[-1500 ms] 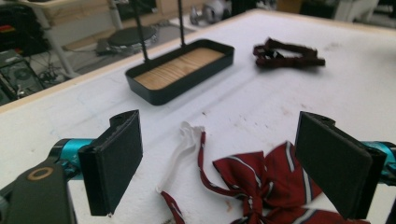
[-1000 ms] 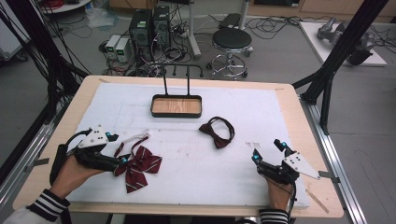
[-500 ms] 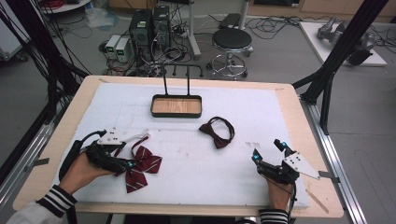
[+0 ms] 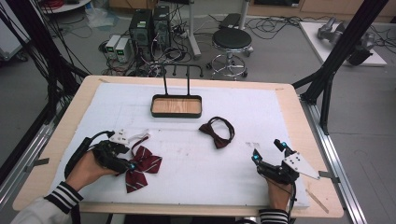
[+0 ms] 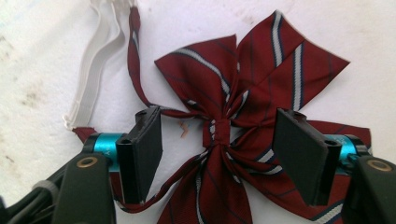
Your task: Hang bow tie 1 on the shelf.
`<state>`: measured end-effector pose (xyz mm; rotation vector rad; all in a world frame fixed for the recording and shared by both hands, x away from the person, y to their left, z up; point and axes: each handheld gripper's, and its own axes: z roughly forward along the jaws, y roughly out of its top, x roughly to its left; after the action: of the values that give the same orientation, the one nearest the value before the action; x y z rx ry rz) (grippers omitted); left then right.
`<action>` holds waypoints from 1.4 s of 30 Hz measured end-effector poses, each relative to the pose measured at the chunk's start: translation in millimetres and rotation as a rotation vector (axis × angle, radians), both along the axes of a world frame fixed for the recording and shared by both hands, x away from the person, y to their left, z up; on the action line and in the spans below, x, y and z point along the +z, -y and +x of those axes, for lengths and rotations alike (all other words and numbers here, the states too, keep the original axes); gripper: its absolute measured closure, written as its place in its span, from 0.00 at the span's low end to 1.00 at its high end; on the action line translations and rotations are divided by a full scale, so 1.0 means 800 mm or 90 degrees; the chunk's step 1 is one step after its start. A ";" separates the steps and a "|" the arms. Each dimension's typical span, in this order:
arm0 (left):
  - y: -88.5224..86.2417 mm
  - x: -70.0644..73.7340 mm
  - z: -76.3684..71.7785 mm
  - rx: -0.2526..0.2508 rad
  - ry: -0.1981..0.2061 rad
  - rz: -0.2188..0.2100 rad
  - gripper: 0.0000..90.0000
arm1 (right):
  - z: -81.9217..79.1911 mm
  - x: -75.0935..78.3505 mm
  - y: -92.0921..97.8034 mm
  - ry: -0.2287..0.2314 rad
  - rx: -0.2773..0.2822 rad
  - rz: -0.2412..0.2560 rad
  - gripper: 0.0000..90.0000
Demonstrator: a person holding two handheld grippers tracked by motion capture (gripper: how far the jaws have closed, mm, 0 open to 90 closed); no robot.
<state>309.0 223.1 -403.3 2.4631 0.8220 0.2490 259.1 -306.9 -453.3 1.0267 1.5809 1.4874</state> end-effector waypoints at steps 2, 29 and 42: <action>0.000 -0.001 0.001 0.002 -0.007 0.002 0.40 | 0.000 0.000 0.000 0.003 0.000 -0.002 0.12; 0.012 -0.011 0.014 0.002 -0.090 0.063 0.67 | -0.001 0.000 0.000 0.002 -0.004 0.005 0.12; 0.018 -0.009 0.021 0.022 -0.108 0.075 0.81 | -0.001 0.000 0.000 0.002 -0.003 0.005 0.12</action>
<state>326.1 208.8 -410.6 2.6084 0.9464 0.1050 258.5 -307.0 -453.5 1.0315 1.5714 1.4917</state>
